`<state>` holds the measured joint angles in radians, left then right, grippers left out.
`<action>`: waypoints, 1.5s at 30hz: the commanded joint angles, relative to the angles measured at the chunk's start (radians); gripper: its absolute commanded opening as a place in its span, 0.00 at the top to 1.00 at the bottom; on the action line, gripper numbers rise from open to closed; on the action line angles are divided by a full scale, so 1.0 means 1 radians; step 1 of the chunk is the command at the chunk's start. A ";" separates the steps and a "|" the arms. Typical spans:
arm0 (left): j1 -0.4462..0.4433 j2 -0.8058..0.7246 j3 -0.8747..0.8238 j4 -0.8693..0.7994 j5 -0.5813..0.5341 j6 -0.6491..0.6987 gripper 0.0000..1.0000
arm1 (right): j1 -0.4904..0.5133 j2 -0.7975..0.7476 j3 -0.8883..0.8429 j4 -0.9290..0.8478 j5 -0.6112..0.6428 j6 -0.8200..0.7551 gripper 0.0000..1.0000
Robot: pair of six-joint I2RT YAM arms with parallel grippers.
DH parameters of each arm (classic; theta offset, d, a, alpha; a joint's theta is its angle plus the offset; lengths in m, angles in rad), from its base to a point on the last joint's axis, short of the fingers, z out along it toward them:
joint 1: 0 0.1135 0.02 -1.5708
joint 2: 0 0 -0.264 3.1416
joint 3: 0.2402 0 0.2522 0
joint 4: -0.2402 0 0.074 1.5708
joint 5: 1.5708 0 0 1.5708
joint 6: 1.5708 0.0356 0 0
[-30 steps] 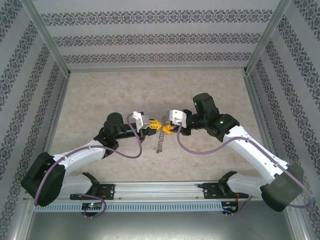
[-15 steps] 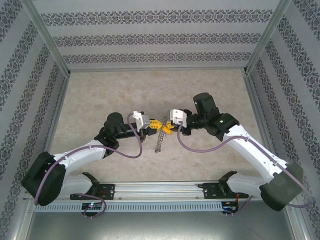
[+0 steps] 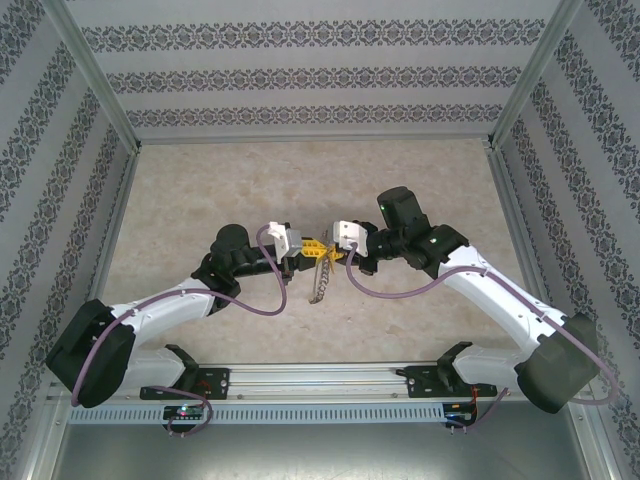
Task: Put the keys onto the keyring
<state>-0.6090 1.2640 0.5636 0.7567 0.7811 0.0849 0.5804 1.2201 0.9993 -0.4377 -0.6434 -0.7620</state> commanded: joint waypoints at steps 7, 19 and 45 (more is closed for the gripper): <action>-0.021 0.006 0.036 0.108 0.011 -0.025 1.00 | -0.035 -0.089 -0.033 0.010 -0.019 0.021 0.88; -0.023 0.007 0.037 0.111 0.012 -0.027 1.00 | -0.068 -0.127 -0.039 0.010 -0.080 0.019 0.77; -0.029 0.053 0.066 0.112 0.023 -0.030 1.00 | -0.053 -0.048 0.019 -0.016 -0.092 0.025 0.81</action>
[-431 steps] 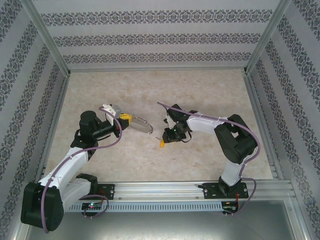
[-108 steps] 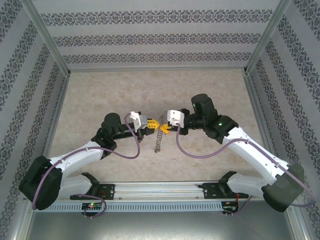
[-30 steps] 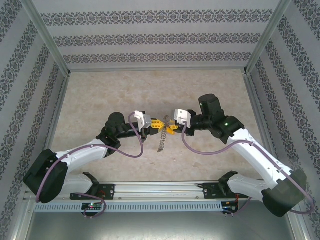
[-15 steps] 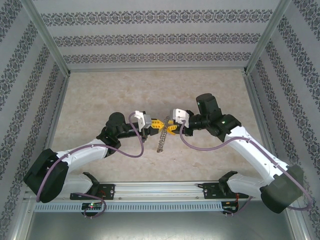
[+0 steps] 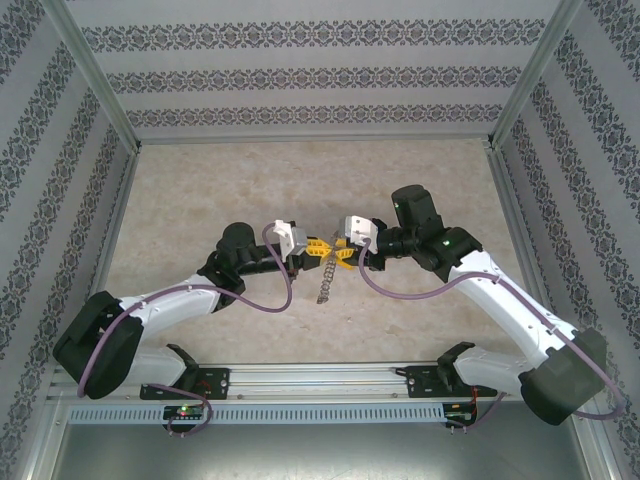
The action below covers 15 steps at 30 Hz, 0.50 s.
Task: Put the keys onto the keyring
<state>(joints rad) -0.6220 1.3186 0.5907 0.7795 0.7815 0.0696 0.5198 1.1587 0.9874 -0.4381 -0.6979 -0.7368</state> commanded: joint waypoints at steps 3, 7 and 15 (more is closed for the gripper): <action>-0.018 0.001 0.042 0.087 0.024 -0.014 1.00 | 0.008 0.017 0.036 -0.023 -0.038 -0.004 0.90; -0.019 0.002 0.041 0.083 0.023 -0.014 1.00 | 0.006 0.021 0.039 -0.036 -0.038 -0.007 0.97; -0.022 0.011 0.040 0.072 0.028 -0.011 1.00 | 0.008 0.034 0.056 -0.076 -0.071 0.012 0.98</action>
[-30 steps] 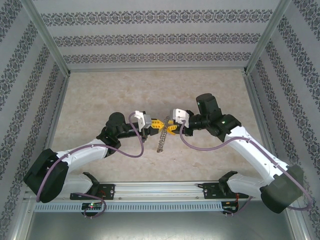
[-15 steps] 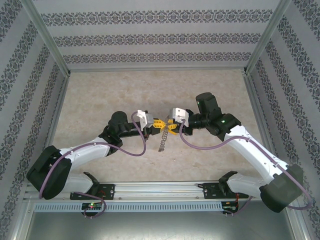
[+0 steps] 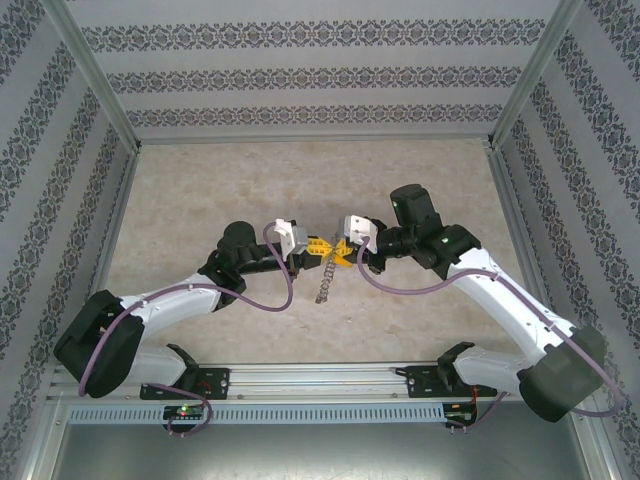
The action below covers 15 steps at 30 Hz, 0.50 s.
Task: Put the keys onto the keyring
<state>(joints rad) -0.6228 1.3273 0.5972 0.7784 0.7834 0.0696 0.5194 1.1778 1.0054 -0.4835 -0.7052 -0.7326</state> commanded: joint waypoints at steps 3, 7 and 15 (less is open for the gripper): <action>-0.022 0.009 0.041 0.054 0.037 -0.005 1.00 | 0.006 0.032 0.059 -0.074 -0.072 0.011 1.00; -0.018 0.008 0.071 -0.060 0.014 0.023 0.98 | 0.002 0.080 0.106 -0.155 -0.034 0.097 1.00; 0.060 0.008 0.078 -0.142 -0.015 -0.061 0.55 | 0.002 0.157 0.125 -0.177 0.229 0.611 1.00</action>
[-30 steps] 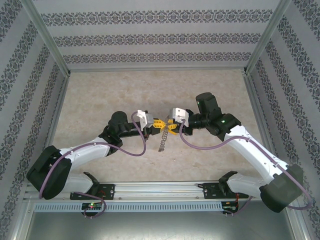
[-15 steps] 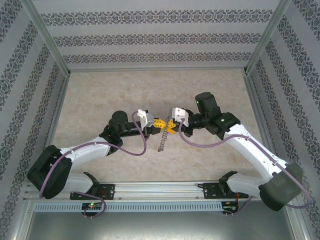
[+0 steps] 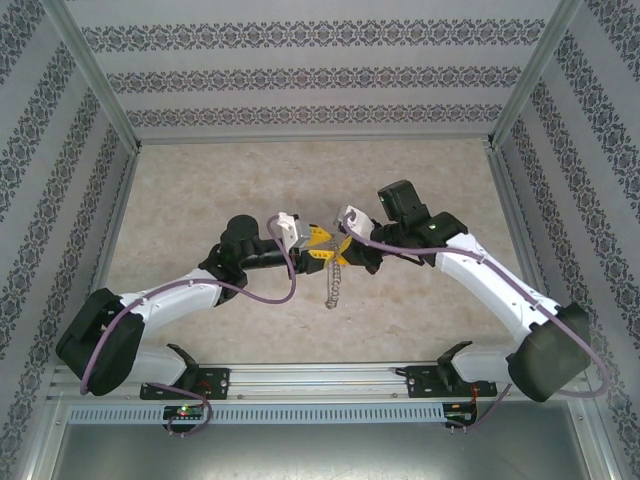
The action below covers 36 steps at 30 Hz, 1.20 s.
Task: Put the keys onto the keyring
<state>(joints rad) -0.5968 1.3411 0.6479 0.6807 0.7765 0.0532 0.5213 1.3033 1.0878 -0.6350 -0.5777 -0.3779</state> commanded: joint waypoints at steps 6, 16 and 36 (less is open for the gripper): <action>0.085 -0.052 0.063 -0.191 0.010 -0.043 0.53 | 0.012 0.090 0.098 -0.041 0.203 0.671 1.00; 0.081 -0.074 0.124 -0.394 0.001 0.048 0.52 | -0.016 0.163 0.323 -0.354 0.319 1.112 1.00; -0.080 0.137 0.144 -0.168 -0.196 -0.396 0.56 | -0.033 0.127 0.160 -0.136 0.196 1.500 1.00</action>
<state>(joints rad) -0.6678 1.4734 0.7998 0.4515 0.6266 -0.2169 0.4927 1.4528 1.2655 -0.8143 -0.3641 1.0843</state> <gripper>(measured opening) 0.449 0.049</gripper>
